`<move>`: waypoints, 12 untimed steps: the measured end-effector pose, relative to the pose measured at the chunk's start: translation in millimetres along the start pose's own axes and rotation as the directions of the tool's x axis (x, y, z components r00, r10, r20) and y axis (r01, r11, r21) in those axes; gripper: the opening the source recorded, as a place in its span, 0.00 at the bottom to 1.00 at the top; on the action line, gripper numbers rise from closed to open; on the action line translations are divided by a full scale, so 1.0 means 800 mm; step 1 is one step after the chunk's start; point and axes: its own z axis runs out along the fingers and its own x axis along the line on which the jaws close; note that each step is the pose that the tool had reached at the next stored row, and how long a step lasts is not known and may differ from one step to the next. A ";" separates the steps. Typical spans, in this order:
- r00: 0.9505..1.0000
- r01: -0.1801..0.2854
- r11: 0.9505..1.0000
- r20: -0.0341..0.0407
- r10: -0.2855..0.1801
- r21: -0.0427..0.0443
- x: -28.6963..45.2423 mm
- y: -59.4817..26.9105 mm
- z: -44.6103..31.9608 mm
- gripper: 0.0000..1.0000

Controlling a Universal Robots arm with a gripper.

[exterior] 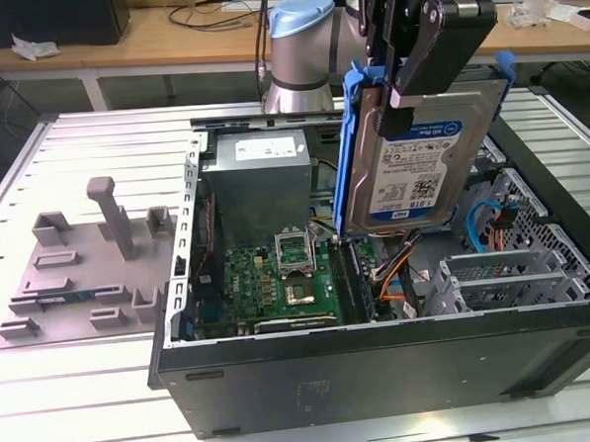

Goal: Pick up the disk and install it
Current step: 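Insert the disk into the insertion slot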

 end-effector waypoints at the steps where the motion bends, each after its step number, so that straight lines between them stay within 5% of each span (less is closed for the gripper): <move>1: 1.000 0.000 1.000 0.001 0.000 -0.011 0.0000 0.000 0.0006 0.37; 3: 1.000 0.000 0.999 0.001 0.000 -0.032 0.0000 0.000 0.0014 0.37; 4: 1.000 0.000 0.999 0.002 0.000 -0.036 0.0000 0.000 0.0023 0.37; 12: 1.000 0.000 0.999 0.002 0.000 -0.036 0.0000 0.000 0.0026 0.37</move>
